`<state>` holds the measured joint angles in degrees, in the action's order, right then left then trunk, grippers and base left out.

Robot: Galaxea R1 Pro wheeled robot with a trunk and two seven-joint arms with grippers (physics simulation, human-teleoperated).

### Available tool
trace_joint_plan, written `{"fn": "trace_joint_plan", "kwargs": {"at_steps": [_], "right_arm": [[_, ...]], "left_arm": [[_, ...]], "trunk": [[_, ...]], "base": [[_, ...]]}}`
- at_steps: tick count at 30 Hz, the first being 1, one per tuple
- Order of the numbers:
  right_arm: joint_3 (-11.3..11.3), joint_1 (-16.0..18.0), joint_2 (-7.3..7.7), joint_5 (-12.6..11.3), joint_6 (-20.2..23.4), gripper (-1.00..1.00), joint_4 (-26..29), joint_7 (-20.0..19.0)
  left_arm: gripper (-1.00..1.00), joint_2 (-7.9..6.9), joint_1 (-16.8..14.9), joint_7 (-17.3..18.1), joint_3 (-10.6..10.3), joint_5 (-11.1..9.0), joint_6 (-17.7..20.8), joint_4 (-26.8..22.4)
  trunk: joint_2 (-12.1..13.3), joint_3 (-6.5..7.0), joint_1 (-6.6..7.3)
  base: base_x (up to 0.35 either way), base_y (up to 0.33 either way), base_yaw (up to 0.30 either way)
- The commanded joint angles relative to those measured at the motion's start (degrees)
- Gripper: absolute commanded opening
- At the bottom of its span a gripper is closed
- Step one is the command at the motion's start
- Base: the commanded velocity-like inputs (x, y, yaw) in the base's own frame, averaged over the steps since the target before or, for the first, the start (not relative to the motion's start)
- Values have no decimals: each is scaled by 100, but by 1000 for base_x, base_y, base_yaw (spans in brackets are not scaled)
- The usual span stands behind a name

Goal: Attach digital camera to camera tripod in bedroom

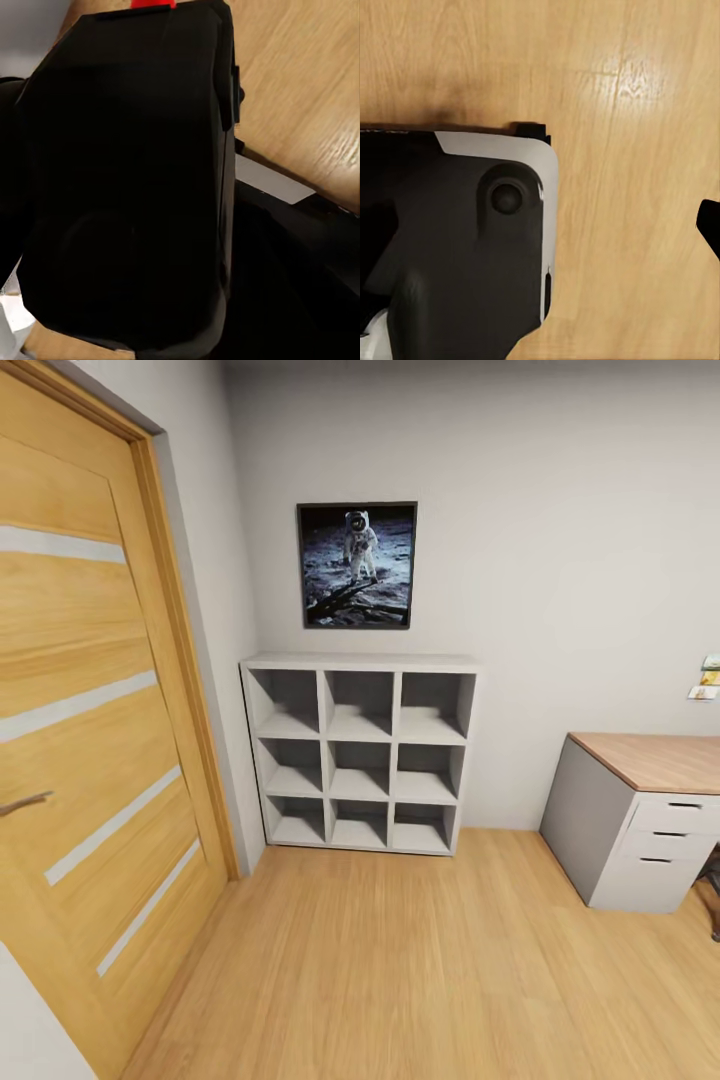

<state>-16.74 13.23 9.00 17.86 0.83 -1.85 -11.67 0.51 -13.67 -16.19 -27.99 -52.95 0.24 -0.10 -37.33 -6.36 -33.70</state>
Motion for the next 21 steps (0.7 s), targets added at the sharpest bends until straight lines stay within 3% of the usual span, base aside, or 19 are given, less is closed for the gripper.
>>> {"fn": "trace_joint_plan", "kwargs": {"at_steps": [1,7,13,21], "right_arm": [[-49,-11,-4,39,-57,100,-8,4],[-86,-84,-21,-10,-383,100,-12,156],[-110,-92,-36,-436,-435,100,-16,511],[-111,-93,-43,-576,-447,100,-17,616]], "left_arm": [[-100,3,7,-10,-49,-37,-58,0],[-100,19,45,4,-35,-65,-323,-4],[-100,4,49,18,-8,-74,-369,-28],[-100,15,49,20,-5,-61,-383,-23]], "trunk": [[-8,-9,-2],[-8,-9,-2],[-8,-9,-2],[-8,-9,-2]], "base": [[0,0,0],[0,0,-51],[0,0,-247],[0,0,-288]]}}
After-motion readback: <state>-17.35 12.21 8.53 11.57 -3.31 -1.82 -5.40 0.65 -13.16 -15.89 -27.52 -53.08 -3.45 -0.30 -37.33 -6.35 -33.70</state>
